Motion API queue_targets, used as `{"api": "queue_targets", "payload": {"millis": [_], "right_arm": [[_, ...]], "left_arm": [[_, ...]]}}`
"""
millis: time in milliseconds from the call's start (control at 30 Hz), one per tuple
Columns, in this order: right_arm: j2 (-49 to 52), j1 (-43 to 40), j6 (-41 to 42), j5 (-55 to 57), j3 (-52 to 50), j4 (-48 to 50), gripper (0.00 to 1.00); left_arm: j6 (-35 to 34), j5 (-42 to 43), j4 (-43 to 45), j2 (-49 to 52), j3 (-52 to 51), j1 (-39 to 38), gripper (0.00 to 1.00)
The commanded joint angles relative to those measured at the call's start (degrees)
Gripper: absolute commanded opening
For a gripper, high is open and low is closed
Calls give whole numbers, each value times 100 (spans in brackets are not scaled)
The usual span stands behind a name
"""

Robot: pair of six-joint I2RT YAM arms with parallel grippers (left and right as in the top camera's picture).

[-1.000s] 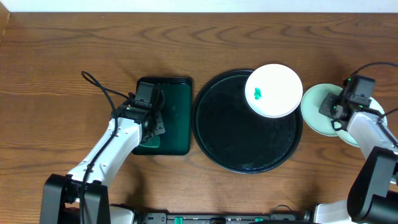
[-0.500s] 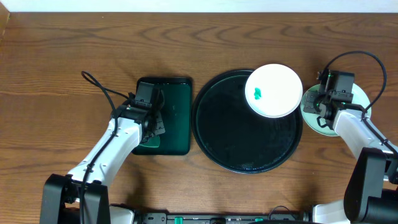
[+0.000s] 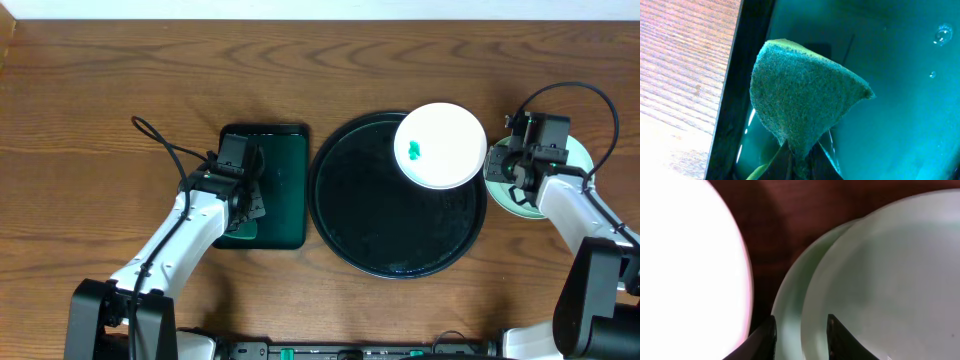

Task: Clean dirty plates on tray and stack at the side
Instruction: 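Open the right gripper and withdraw it from the plate stack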

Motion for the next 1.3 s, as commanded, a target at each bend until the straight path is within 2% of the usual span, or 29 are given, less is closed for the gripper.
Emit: {"api": "queue_targets", "payload": {"millis": [0,200,333,500,633,767,1133,1267], "right_arm": [[-136,-68,157,44,649,-420,31],[-157,-468,485,935,1589,-1438,32],[-144,-1008,890,1379,1655,-1720,22],[-133,-1993,1513,1276,1631,-1996,9],[-133,-2546,1674,918,1624,-2000,1],[-31,-2844,1810,846,1596,-1989,1],[1038,-2855,1663,267,1596,-1862,1],[1147,-2820,1478,-111,1596,-1781,1]], "left_arm": [[39,-118,24,31,-24,20,8],[39,-118,48,28,-24,20,8],[42,-118,55,28,-24,20,8],[146,-111,184,28,-24,13,7],[144,-111,201,28,-24,15,7],[144,-111,201,28,-24,15,7],[144,-111,199,28,-24,13,7],[144,-111,199,28,-24,15,7]]}}
